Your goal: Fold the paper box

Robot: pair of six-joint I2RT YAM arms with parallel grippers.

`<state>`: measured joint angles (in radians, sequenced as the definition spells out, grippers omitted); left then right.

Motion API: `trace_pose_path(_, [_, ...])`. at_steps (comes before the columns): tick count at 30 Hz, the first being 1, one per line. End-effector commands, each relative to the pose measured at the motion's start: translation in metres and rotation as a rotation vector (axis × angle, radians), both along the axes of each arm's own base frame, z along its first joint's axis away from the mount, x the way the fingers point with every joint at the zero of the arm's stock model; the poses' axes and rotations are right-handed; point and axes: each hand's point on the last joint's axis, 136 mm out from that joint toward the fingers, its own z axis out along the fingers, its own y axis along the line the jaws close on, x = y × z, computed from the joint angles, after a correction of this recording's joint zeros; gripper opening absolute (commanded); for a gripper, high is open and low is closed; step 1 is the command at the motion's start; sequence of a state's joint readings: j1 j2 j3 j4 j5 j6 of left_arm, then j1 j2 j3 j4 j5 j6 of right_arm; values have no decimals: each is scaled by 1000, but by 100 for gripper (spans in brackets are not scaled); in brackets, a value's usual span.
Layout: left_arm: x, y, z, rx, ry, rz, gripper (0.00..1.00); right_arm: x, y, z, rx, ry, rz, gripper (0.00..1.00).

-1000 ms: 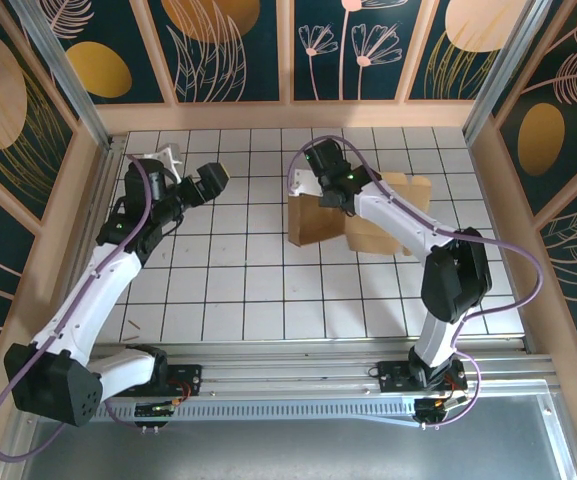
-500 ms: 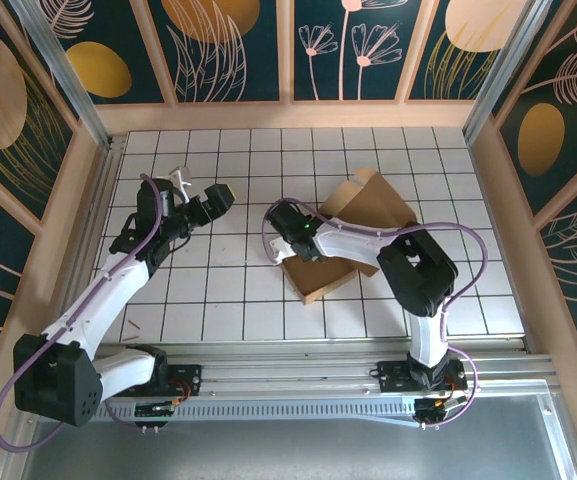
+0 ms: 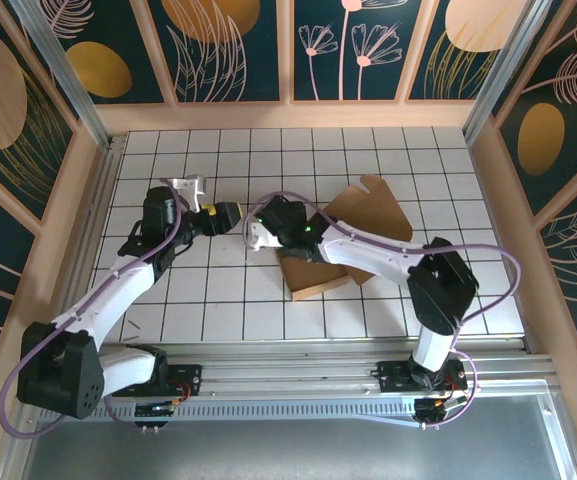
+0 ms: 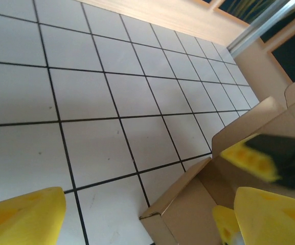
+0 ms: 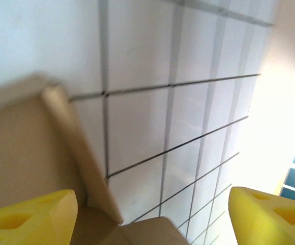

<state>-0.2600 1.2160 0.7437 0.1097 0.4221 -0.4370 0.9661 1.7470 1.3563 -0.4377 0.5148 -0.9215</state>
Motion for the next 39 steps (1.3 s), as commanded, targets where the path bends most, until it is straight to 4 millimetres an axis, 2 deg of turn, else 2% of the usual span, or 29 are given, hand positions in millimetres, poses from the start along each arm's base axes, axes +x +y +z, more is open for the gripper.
trace_pose_path(1, [15, -16, 25, -11, -145, -81, 88, 17, -18, 118, 762, -135, -642, 80])
trace_pose_path(2, [21, -20, 24, -13, -132, -81, 88, 9, -42, 119, 889, -67, -858, 78])
trace_pose_path(3, [26, -25, 22, -9, -115, -85, 88, -5, -57, 109, 1006, 32, -1020, 76])
trace_pose_path(4, [31, -31, 20, -2, -97, -94, 88, -26, -63, 94, 1112, 146, -1133, 74])
trace_pose_path(7, [37, -45, 14, 24, -80, -149, 87, -78, -68, 51, 1339, 458, -1315, 70])
trace_pose_path(8, [34, -50, 13, 32, -90, -187, 86, -93, -70, 36, 1381, 553, -1363, 66])
trace_pose_path(10, [27, -57, 15, 47, -118, -244, 86, -120, -88, 2, 1417, 638, -1532, 61])
trace_pose_path(12, [16, -62, 22, 56, -165, -279, 87, -142, -85, -29, 1477, 768, -1649, 56])
trace_pose_path(14, [6, -64, 34, 44, -212, -287, 88, -159, -66, -53, 1535, 898, -1722, 57])
trace_pose_path(16, [2, -61, 41, 34, -231, -266, 90, -163, -55, -71, 1503, 924, -1830, 60])
trace_pose_path(19, [0, -55, 45, 42, -243, -230, 91, -159, -57, -90, 1336, 771, -2001, 62])
trace_pose_path(21, [-6, -53, 47, 46, -255, -233, 91, -151, -59, -95, 1297, 693, -2044, 62])
trace_pose_path(25, [-22, -43, 49, 64, -246, -208, 95, -134, -50, -94, 1436, 747, -2017, 66])
trace_pose_path(26, [-27, -39, 50, 70, -237, -194, 97, -132, -52, -94, 1463, 753, -2023, 70])
trace_pose_path(28, [-37, -32, 51, 67, -219, -166, 99, -132, -61, -98, 1478, 738, -2069, 84])
trace_pose_path(34, [-80, -37, 58, 32, -191, -249, 99, -119, -69, -85, 1586, 696, -2049, 87])
trace_pose_path(39, [-109, -35, 60, 119, -298, -353, 99, -101, -79, -99, 1639, 701, -2124, 90])
